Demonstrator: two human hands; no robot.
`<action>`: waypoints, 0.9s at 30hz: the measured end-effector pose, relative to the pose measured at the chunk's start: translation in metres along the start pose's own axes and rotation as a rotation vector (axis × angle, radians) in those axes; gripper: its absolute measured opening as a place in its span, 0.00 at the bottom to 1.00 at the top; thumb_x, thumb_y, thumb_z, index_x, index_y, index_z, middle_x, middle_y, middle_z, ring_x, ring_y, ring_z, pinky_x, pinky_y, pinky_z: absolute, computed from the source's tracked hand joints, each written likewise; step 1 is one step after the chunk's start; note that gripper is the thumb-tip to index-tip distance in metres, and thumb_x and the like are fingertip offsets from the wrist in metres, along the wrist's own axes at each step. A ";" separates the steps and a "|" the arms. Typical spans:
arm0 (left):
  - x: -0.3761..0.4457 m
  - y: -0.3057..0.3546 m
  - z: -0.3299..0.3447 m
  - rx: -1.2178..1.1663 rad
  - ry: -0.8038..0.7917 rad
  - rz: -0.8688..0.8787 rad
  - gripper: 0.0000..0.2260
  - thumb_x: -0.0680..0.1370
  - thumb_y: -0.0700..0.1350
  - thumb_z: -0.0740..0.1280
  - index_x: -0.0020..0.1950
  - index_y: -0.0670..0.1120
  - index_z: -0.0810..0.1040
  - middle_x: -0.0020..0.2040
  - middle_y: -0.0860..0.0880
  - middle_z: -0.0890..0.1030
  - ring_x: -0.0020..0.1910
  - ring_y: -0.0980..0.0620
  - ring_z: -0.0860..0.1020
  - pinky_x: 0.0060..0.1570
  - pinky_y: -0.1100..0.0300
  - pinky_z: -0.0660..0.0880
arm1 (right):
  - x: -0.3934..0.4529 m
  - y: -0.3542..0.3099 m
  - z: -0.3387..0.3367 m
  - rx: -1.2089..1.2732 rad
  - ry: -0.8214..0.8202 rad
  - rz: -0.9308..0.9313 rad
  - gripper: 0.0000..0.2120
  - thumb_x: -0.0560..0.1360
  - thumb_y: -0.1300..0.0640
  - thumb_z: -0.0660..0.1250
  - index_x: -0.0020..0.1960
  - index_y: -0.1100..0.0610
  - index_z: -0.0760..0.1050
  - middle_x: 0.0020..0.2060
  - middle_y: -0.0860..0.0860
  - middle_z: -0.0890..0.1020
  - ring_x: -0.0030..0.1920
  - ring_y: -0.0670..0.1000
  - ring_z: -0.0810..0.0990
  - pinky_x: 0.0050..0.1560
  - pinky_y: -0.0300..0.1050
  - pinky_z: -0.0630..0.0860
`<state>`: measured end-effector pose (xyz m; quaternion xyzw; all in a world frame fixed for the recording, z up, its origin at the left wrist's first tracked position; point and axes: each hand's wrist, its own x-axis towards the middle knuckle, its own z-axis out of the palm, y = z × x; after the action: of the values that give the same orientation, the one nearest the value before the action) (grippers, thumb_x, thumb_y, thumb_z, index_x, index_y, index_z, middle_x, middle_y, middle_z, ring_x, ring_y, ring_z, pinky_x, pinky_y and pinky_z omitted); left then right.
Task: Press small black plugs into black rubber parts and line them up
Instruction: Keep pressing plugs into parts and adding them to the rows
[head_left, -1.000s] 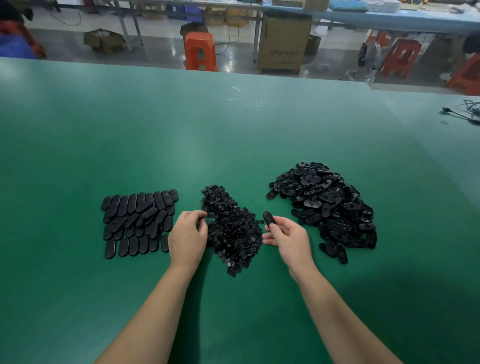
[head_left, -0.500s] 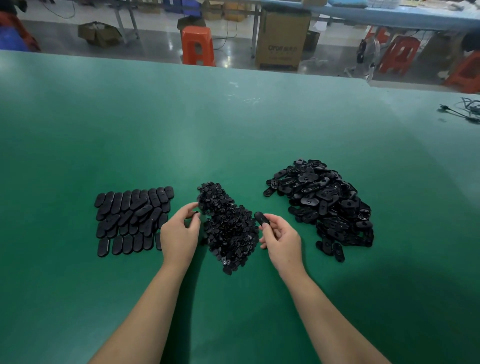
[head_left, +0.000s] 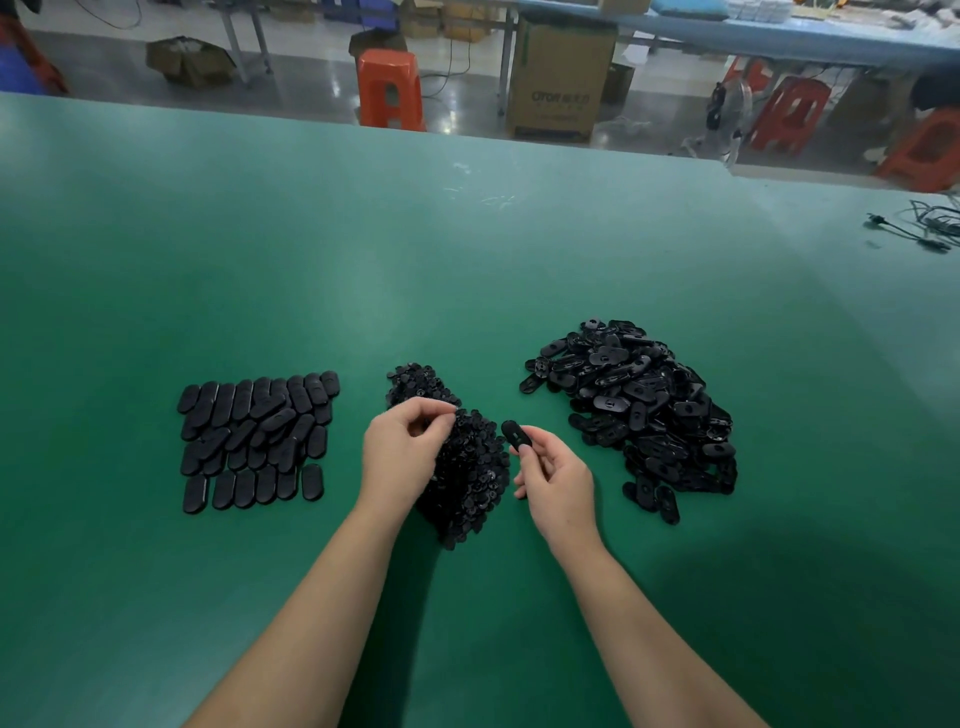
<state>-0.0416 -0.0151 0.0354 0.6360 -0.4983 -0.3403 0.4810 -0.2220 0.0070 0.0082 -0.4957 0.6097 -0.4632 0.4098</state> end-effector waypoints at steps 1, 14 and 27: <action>-0.001 0.004 0.006 -0.019 -0.037 -0.004 0.08 0.75 0.43 0.75 0.40 0.57 0.85 0.36 0.61 0.84 0.36 0.63 0.79 0.38 0.71 0.72 | 0.000 0.001 0.000 0.010 0.003 0.001 0.12 0.82 0.63 0.64 0.60 0.49 0.78 0.44 0.45 0.86 0.32 0.42 0.79 0.35 0.37 0.79; -0.015 0.027 0.049 0.348 -0.209 0.128 0.04 0.75 0.40 0.70 0.46 0.49 0.82 0.35 0.61 0.78 0.37 0.69 0.75 0.37 0.76 0.68 | 0.002 0.005 0.002 0.052 0.016 0.022 0.11 0.81 0.64 0.66 0.58 0.52 0.80 0.40 0.45 0.86 0.32 0.43 0.80 0.33 0.38 0.78; -0.026 0.018 0.056 0.493 -0.105 0.320 0.04 0.78 0.44 0.69 0.49 0.48 0.84 0.48 0.56 0.79 0.42 0.54 0.78 0.41 0.59 0.75 | 0.004 0.007 0.000 0.071 0.009 -0.002 0.13 0.81 0.63 0.65 0.51 0.44 0.79 0.38 0.42 0.86 0.34 0.42 0.81 0.35 0.39 0.79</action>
<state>-0.1056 -0.0061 0.0341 0.6286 -0.6840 -0.1613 0.3332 -0.2245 0.0036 0.0012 -0.4793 0.5944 -0.4872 0.4239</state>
